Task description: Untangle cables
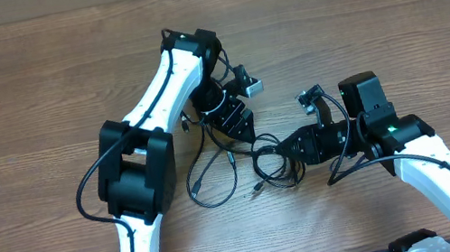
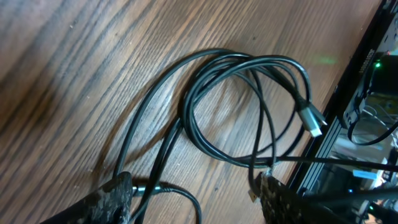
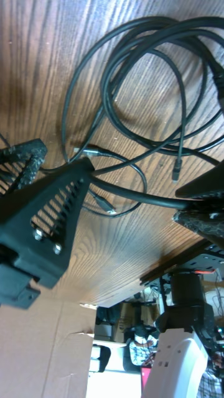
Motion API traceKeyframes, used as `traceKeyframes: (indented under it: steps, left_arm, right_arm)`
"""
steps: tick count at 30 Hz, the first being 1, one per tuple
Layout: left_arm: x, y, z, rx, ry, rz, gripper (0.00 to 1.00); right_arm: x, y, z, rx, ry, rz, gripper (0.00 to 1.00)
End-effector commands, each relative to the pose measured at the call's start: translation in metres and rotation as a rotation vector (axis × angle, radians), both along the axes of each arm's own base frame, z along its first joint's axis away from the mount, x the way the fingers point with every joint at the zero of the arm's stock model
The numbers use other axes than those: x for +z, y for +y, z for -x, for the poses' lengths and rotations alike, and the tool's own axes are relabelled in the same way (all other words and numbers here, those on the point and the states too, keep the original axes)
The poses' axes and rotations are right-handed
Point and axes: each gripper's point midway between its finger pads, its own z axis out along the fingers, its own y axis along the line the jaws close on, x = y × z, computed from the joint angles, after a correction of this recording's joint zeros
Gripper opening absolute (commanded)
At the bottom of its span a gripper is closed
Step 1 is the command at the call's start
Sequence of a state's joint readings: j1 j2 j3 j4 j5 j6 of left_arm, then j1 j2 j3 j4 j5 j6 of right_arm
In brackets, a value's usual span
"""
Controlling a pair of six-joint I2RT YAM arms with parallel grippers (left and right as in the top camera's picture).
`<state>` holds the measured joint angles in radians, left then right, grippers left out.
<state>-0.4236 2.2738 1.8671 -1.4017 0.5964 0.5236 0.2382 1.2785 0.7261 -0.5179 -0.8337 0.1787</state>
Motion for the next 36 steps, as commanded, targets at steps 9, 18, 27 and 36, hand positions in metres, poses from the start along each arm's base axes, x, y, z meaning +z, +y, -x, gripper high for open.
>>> traceKeyframes:
  steps: [9,18,27,36]
  left_arm:
    - [-0.008,-0.005,0.002,-0.016,0.028,0.019,0.66]
    - [-0.033,0.001,-0.002,-0.183,-0.136,-0.166,0.65]
    - [-0.042,-0.026,-0.006,-0.215,-0.257,-0.224,0.57]
    - [-0.042,-0.029,-0.002,-0.194,-0.241,-0.23,0.63]
  right_arm:
    - [-0.068,-0.084,0.039,-0.255,0.3,0.551,0.47]
    - [-0.067,-0.085,0.026,-0.34,0.299,0.538,0.62]
    - [-0.067,-0.086,0.026,-0.345,0.3,0.541,0.62]
    - [-0.068,-0.087,0.026,-0.346,0.299,0.544,0.62]
